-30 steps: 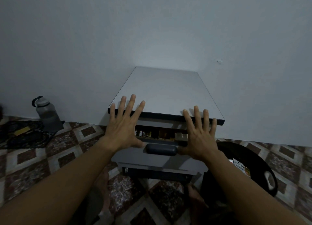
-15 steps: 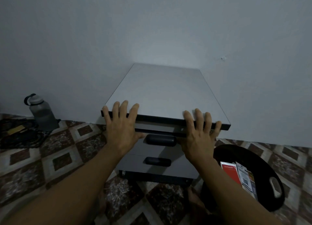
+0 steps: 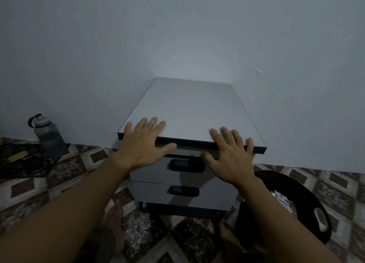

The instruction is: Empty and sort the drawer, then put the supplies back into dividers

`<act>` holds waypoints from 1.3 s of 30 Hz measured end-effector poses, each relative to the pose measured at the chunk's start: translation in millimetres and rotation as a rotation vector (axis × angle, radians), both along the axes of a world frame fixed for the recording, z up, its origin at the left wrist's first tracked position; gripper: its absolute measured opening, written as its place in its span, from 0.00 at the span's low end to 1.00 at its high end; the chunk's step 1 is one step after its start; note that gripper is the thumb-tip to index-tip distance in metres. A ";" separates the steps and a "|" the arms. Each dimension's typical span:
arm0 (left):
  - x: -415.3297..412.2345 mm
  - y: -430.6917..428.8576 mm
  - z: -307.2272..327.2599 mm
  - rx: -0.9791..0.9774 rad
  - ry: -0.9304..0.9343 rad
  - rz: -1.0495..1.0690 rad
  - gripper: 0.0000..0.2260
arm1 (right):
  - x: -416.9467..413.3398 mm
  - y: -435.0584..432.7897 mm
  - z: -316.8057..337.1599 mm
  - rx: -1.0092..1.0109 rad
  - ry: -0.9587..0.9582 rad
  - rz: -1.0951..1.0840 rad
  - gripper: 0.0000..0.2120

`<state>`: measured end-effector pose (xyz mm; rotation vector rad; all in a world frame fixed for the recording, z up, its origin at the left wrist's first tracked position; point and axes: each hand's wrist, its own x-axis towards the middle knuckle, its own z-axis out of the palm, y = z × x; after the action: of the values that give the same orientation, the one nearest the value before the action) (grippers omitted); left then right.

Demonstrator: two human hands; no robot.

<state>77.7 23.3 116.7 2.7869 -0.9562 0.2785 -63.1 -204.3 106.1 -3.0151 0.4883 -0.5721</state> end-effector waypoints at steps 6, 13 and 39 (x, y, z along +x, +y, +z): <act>5.5 -9.0 9.6 -0.025 0.101 0.035 0.27 | 10.0 -6.0 24.5 0.155 0.116 0.022 0.25; 9.8 -12.3 9.3 -0.038 0.072 0.069 0.24 | 20.4 -5.7 30.7 0.179 0.167 -0.019 0.25; -2.4 -16.8 10.2 -0.115 0.135 0.141 0.23 | 15.4 1.2 33.9 0.254 0.177 -0.066 0.24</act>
<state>75.3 6.5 126.9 2.7311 -0.6926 0.1560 -47.7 -203.1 140.1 -2.8257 0.6187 -0.2254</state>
